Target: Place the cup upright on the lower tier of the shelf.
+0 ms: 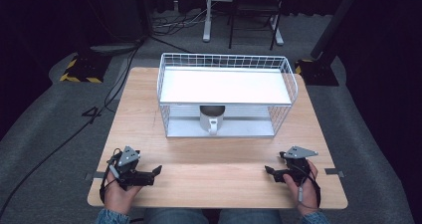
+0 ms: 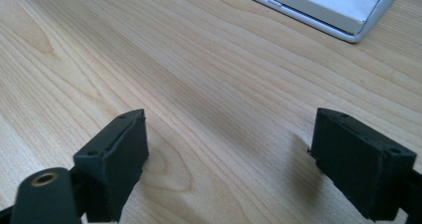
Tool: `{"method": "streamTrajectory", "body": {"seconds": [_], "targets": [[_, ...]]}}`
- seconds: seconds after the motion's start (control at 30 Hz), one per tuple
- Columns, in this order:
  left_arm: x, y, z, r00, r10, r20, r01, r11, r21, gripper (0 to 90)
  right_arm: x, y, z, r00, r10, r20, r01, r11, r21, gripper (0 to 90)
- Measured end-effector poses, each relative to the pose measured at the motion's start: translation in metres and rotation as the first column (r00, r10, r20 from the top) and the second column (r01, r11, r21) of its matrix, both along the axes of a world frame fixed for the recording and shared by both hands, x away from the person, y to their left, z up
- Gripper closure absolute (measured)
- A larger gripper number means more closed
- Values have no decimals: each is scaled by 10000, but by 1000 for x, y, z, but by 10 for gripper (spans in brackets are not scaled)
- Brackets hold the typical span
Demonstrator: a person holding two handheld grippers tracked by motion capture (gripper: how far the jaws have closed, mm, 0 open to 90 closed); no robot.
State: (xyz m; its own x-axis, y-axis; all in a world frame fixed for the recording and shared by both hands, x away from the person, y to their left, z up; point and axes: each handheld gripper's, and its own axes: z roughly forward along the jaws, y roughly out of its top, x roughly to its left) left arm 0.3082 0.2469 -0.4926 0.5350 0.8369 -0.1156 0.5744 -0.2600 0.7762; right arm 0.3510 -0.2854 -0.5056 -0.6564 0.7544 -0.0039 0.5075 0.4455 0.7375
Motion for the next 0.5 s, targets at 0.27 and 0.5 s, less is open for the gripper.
{"method": "streamTrajectory", "body": {"seconds": [0.27,0.5], "targets": [[6,1,-13,9941,-83,-1084,164,9971,744,0,0,0,0,10000,1,-2,-1,10000,2,149],[6,-5,-14,9954,235,-931,-80,9865,1636,0,0,0,0,10000,-11,-12,11,10000,8,148]]}}
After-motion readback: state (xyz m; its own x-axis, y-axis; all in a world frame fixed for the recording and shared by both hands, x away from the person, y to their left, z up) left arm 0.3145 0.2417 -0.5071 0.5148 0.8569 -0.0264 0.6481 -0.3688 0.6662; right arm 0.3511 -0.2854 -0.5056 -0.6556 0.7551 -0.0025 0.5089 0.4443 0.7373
